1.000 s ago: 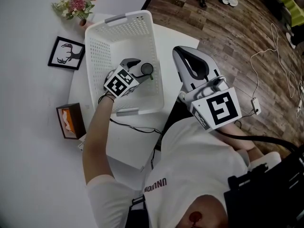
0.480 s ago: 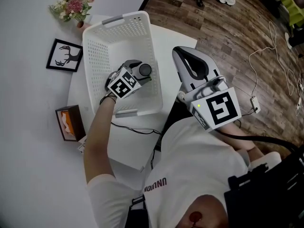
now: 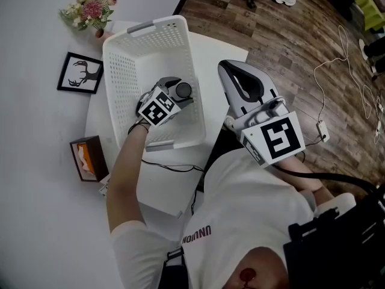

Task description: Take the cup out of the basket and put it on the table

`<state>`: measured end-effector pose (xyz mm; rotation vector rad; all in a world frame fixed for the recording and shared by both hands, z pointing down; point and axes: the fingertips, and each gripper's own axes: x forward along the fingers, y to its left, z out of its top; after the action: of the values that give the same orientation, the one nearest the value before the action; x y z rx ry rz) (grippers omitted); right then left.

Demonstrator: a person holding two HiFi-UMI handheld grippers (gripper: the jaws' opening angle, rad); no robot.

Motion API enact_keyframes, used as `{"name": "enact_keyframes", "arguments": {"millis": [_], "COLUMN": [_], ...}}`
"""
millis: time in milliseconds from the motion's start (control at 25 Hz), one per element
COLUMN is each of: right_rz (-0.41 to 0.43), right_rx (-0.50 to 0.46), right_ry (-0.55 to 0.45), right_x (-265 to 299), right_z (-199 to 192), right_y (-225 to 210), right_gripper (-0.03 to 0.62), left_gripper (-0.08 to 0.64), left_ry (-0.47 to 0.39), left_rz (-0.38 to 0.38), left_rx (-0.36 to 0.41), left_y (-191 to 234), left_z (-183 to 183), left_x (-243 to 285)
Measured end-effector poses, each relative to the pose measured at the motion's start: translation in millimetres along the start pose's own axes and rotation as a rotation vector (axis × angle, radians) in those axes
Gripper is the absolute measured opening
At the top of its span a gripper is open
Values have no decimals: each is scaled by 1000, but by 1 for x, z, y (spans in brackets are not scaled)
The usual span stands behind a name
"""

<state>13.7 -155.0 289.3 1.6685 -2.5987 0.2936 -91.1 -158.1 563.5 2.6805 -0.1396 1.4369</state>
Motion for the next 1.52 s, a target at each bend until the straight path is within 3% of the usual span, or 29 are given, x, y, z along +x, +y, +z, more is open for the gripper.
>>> {"name": "enact_keyframes", "arguments": {"millis": [360,1200,1520], "right_rz": [-2,-13,-10], "right_rx": [0,9,11], "right_ry": [-2,-6,-6], "right_x": [2,3,1], "right_z": [1,2,1], "right_y": [2,2,2], "right_gripper": [20,20,20], "left_gripper": [307,264,252], "left_ry": [-12,-13,-16], "left_rz": [-30,-80,-69], "left_rx": [-44,-58,-82], "left_y": [-5,-16,-13], "left_z": [1,5,7], "left_x": [3,4,0]}}
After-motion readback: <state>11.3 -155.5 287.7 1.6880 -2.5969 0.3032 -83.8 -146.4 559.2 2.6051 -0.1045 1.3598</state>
